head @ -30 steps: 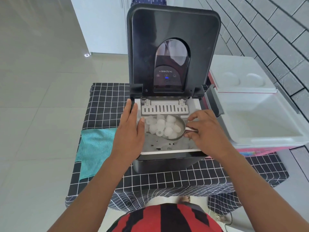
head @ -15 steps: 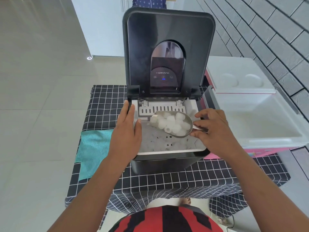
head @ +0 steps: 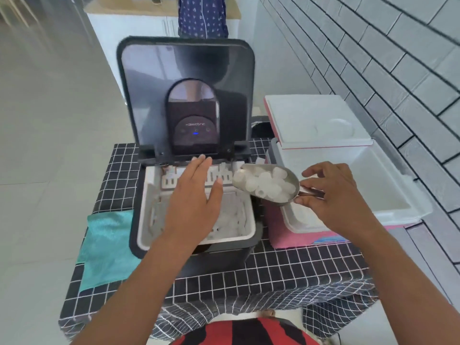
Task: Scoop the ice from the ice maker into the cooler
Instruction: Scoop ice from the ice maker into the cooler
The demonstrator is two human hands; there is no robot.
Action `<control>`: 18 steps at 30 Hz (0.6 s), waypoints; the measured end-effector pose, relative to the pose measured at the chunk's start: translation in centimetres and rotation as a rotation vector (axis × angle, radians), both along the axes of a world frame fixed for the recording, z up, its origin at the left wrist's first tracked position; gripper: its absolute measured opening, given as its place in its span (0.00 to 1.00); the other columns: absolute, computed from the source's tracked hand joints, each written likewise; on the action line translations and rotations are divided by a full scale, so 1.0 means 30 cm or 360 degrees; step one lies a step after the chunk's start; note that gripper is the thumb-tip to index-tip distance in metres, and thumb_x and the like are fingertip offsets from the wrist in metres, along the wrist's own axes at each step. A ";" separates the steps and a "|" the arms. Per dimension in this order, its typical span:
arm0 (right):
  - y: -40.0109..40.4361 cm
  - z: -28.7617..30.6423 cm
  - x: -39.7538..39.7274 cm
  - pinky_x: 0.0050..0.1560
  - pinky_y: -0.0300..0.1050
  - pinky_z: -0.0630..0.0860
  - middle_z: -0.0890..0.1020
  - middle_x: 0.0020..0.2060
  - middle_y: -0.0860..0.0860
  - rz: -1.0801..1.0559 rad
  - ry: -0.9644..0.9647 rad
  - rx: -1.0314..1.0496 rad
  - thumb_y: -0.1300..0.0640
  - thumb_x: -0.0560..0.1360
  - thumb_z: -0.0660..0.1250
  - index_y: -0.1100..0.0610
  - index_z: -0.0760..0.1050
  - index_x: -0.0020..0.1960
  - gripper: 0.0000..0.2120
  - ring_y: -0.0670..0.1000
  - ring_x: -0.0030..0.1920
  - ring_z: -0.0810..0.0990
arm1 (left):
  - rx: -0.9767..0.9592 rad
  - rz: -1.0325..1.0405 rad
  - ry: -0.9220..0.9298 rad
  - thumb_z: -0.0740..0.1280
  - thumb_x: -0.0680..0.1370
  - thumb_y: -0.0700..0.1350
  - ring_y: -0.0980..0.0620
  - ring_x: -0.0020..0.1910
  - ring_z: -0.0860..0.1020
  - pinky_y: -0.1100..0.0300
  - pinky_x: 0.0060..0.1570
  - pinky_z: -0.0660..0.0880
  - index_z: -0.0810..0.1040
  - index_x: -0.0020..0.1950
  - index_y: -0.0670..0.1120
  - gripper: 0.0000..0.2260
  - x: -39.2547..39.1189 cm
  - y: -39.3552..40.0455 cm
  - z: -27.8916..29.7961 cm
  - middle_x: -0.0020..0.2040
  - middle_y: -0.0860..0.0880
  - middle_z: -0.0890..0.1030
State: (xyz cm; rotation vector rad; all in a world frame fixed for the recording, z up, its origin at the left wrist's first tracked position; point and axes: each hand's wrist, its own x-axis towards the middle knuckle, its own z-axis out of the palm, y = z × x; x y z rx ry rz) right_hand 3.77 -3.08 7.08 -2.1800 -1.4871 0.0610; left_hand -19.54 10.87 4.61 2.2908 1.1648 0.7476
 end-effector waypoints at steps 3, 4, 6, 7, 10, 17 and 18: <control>-0.074 -0.008 0.141 0.59 0.54 0.73 0.74 0.49 0.44 -0.0100 0.0058 -0.0026 0.54 0.67 0.77 0.57 0.83 0.49 0.13 0.49 0.57 0.65 | -0.0028 -0.0100 -0.0018 0.59 0.82 0.52 0.58 0.76 0.57 0.77 0.68 0.43 0.64 0.77 0.48 0.24 0.145 -0.056 0.011 0.78 0.54 0.62; -0.099 -0.017 0.193 0.59 0.55 0.73 0.74 0.49 0.44 -0.0135 0.0071 -0.0036 0.54 0.67 0.77 0.58 0.83 0.49 0.13 0.51 0.58 0.66 | -0.0048 -0.0122 -0.0023 0.59 0.82 0.52 0.58 0.77 0.57 0.73 0.69 0.45 0.63 0.78 0.48 0.24 0.194 -0.074 0.013 0.78 0.55 0.62; -0.148 -0.038 0.295 0.59 0.55 0.73 0.74 0.48 0.45 -0.0206 0.0082 -0.0069 0.54 0.67 0.77 0.58 0.83 0.49 0.13 0.52 0.58 0.66 | -0.0068 -0.0151 -0.0014 0.59 0.82 0.53 0.57 0.77 0.58 0.67 0.71 0.48 0.63 0.78 0.49 0.24 0.294 -0.106 0.010 0.78 0.54 0.62; -0.171 -0.051 0.345 0.59 0.54 0.72 0.75 0.48 0.45 -0.0244 0.0056 -0.0088 0.54 0.67 0.77 0.59 0.83 0.50 0.14 0.52 0.57 0.67 | -0.0079 -0.0165 0.0013 0.59 0.82 0.54 0.57 0.77 0.58 0.66 0.71 0.48 0.62 0.78 0.50 0.25 0.346 -0.122 0.003 0.78 0.54 0.62; -0.221 -0.099 0.478 0.57 0.50 0.68 0.80 0.49 0.50 -0.0353 -0.0094 -0.0169 0.54 0.67 0.77 0.57 0.84 0.48 0.12 0.55 0.54 0.69 | -0.0180 -0.0221 0.0113 0.58 0.83 0.53 0.55 0.78 0.56 0.65 0.70 0.47 0.59 0.79 0.48 0.26 0.493 -0.163 -0.025 0.79 0.53 0.60; -0.226 -0.247 0.680 0.41 0.45 0.64 0.81 0.38 0.49 -0.0318 -0.0424 -0.0705 0.49 0.71 0.70 0.51 0.81 0.39 0.07 0.54 0.47 0.73 | -0.0244 0.0011 0.0549 0.57 0.82 0.54 0.44 0.80 0.43 0.47 0.77 0.47 0.47 0.80 0.38 0.33 0.712 -0.240 -0.161 0.81 0.42 0.45; -0.214 -0.266 0.699 0.42 0.46 0.65 0.82 0.40 0.49 -0.0273 -0.0493 -0.0798 0.48 0.72 0.68 0.50 0.82 0.42 0.07 0.54 0.48 0.74 | -0.0248 0.0033 0.0562 0.58 0.82 0.54 0.45 0.80 0.41 0.48 0.78 0.46 0.45 0.80 0.38 0.36 0.723 -0.255 -0.180 0.81 0.42 0.43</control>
